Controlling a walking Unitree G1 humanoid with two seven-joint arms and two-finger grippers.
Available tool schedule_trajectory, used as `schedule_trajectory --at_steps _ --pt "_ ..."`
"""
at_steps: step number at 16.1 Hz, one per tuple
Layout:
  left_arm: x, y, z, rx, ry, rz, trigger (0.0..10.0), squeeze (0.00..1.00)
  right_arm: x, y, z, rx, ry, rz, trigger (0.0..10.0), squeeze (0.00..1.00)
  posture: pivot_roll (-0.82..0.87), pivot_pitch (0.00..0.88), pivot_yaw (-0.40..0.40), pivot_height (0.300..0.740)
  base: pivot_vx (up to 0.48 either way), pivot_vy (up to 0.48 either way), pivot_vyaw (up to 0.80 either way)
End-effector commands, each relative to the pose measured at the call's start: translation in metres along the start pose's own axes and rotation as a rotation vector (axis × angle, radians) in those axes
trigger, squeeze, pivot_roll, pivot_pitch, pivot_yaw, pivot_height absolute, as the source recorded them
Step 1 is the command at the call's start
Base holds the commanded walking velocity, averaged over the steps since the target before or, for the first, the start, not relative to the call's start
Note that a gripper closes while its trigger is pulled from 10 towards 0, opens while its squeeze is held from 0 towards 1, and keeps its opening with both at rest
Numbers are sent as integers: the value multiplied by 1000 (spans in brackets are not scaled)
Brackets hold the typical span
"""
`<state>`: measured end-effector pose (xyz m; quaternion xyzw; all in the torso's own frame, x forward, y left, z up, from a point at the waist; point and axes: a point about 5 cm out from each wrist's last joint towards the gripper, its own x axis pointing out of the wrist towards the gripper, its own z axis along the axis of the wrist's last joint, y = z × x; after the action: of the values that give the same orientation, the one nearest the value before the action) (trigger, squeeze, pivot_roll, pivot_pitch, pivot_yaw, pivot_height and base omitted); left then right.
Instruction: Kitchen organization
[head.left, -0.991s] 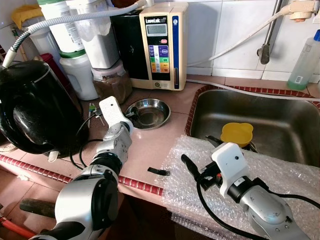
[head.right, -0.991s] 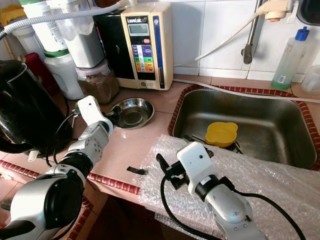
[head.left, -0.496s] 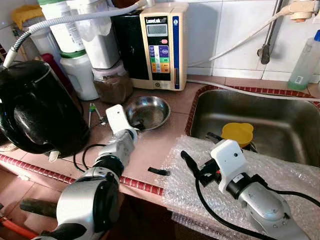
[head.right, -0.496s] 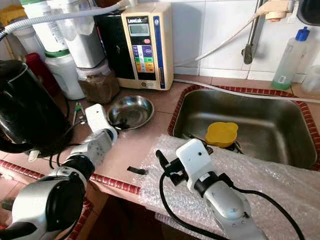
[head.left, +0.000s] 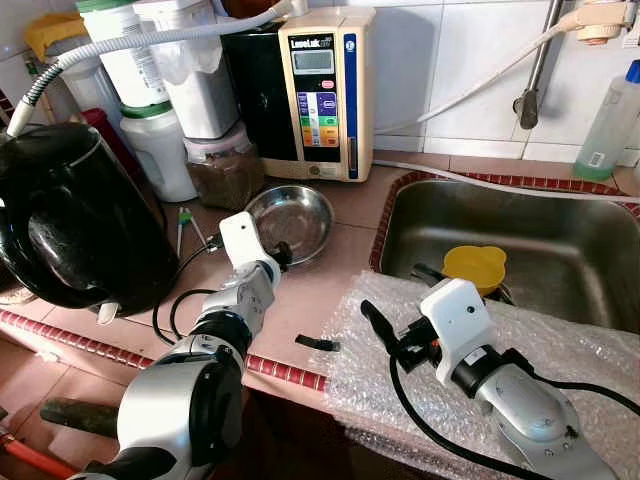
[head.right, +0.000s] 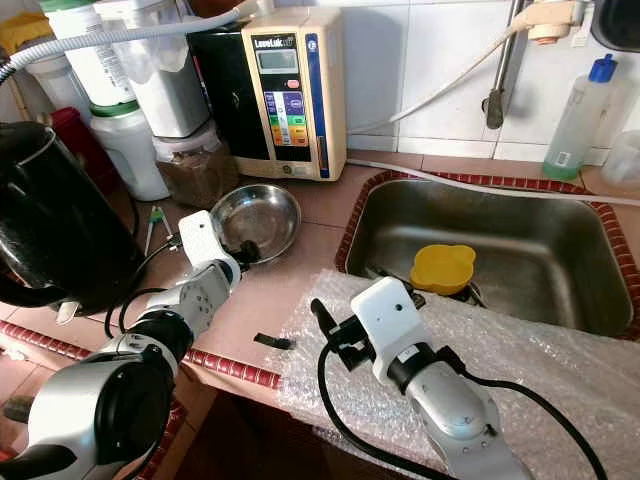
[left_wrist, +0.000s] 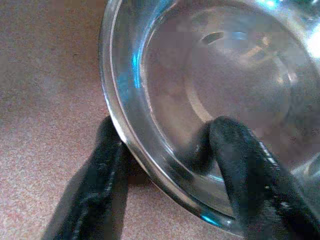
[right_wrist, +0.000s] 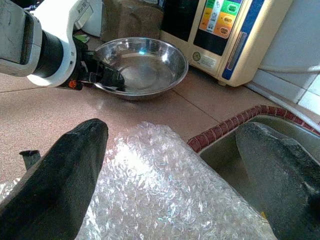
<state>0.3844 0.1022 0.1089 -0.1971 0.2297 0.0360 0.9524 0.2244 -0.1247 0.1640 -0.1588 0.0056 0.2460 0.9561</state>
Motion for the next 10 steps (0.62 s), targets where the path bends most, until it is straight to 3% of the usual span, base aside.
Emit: schedule_trajectory --at_steps 1,10 --pt "0 5 -1 -3 11 13 0 0 2 3 0 3 -5 17 10000 184 -114 0 158 740 0 0 0" --pt "0 4 16 -78 -84 15 0 0 0 5 -8 9 44 32 10000 180 -118 0 157 740 0 0 0"
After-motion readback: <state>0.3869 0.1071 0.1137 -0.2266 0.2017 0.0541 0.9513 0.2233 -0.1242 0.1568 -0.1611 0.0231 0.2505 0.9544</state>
